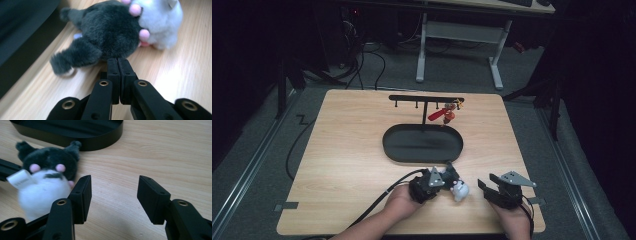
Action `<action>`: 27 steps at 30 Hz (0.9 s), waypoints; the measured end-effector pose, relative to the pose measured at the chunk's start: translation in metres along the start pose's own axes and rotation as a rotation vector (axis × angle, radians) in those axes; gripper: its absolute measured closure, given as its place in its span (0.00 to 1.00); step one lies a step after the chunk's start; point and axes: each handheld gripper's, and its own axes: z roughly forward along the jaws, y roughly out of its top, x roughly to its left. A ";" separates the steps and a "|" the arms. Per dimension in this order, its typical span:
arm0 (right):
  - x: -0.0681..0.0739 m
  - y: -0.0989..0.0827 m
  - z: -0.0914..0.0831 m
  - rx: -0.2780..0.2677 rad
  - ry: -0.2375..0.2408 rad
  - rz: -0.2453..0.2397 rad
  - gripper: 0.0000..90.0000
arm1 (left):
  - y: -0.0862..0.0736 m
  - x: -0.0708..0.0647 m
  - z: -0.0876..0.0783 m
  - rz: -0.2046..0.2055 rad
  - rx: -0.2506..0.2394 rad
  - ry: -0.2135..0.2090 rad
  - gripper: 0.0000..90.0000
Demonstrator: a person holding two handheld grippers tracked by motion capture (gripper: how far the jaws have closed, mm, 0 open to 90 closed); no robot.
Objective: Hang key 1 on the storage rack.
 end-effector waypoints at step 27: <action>-0.005 -0.005 0.014 0.027 -0.013 -0.028 0.37 | -0.151 0.107 -0.120 -0.402 -0.158 0.275 0.37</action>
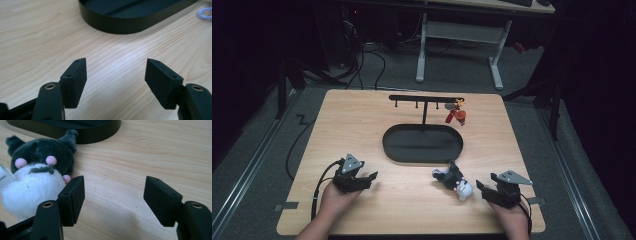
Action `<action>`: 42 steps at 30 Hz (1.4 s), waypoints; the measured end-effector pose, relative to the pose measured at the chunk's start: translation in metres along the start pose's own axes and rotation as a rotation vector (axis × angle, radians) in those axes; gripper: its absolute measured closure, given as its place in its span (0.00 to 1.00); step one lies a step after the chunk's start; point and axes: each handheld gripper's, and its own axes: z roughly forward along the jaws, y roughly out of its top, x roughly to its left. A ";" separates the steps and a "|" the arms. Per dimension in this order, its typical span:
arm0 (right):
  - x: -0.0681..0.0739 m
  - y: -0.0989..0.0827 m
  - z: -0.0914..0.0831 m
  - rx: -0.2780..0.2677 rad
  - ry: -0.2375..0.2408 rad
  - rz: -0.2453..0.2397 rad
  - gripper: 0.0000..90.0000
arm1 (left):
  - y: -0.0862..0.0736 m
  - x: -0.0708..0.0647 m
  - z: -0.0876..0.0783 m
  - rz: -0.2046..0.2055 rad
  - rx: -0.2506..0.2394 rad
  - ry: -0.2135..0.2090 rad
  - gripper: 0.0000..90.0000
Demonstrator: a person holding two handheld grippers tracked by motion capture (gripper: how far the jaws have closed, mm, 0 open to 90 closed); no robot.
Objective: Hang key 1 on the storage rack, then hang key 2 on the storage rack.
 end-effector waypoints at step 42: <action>0.005 0.033 -0.002 0.233 -0.071 -0.018 0.35 | 0.005 -0.010 -0.004 0.100 -0.034 -0.092 0.31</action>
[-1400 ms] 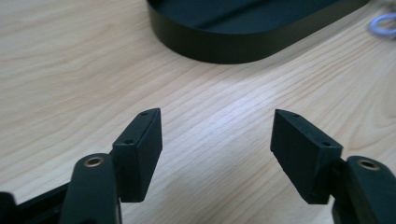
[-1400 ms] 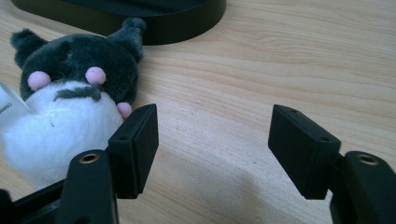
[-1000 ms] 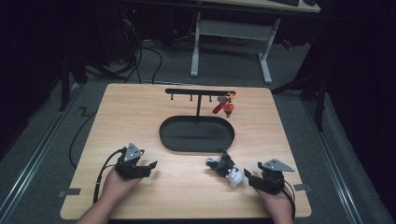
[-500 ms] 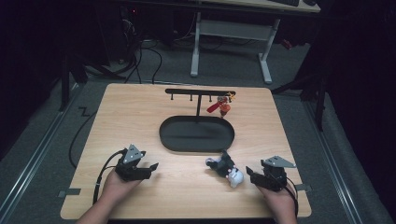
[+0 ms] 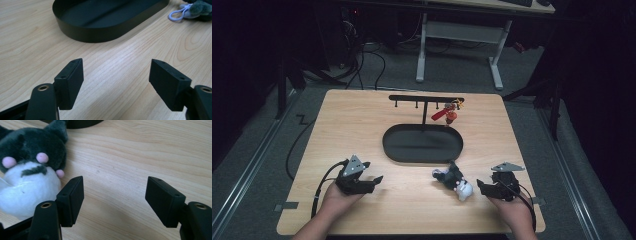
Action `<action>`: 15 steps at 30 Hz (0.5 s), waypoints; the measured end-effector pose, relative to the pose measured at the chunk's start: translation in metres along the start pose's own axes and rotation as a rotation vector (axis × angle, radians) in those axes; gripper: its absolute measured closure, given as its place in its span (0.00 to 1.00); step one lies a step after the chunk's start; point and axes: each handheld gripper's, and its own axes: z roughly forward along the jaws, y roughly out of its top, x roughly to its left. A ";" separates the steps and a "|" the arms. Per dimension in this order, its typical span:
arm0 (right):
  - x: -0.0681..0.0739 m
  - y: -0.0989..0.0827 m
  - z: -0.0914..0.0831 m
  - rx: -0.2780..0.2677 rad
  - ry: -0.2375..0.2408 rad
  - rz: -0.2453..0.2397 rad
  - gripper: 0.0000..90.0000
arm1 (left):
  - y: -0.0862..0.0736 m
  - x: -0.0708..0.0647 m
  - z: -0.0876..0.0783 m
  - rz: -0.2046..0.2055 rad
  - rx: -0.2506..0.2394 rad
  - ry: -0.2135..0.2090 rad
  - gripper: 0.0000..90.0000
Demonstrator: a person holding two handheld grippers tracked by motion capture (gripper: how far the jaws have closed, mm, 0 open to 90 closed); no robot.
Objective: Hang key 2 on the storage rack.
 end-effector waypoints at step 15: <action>-0.011 0.015 -0.008 0.115 0.069 -0.011 0.35 | -0.003 -0.004 -0.002 0.009 0.021 -0.003 0.31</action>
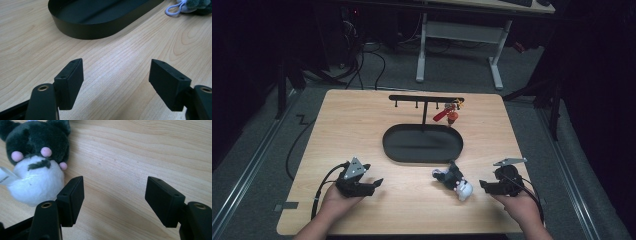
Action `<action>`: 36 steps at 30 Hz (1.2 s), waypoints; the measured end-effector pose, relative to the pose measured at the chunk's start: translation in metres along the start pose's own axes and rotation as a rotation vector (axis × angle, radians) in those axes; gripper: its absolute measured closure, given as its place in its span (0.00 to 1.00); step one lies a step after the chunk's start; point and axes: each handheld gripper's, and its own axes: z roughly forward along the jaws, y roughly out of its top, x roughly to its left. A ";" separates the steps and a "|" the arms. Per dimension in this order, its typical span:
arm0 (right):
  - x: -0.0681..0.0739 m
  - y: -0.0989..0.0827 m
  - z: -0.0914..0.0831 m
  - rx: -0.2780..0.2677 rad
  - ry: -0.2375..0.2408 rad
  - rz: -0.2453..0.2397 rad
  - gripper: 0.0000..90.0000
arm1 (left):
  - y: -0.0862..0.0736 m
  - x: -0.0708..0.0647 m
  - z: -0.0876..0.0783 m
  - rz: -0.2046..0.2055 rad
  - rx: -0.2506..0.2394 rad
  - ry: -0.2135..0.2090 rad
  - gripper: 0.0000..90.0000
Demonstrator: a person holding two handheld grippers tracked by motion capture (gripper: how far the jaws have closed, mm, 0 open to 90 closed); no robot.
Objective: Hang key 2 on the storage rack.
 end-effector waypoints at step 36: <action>0.056 0.061 -0.008 0.356 0.111 -0.194 0.21 | 0.003 -0.011 0.010 0.067 0.047 -0.052 0.30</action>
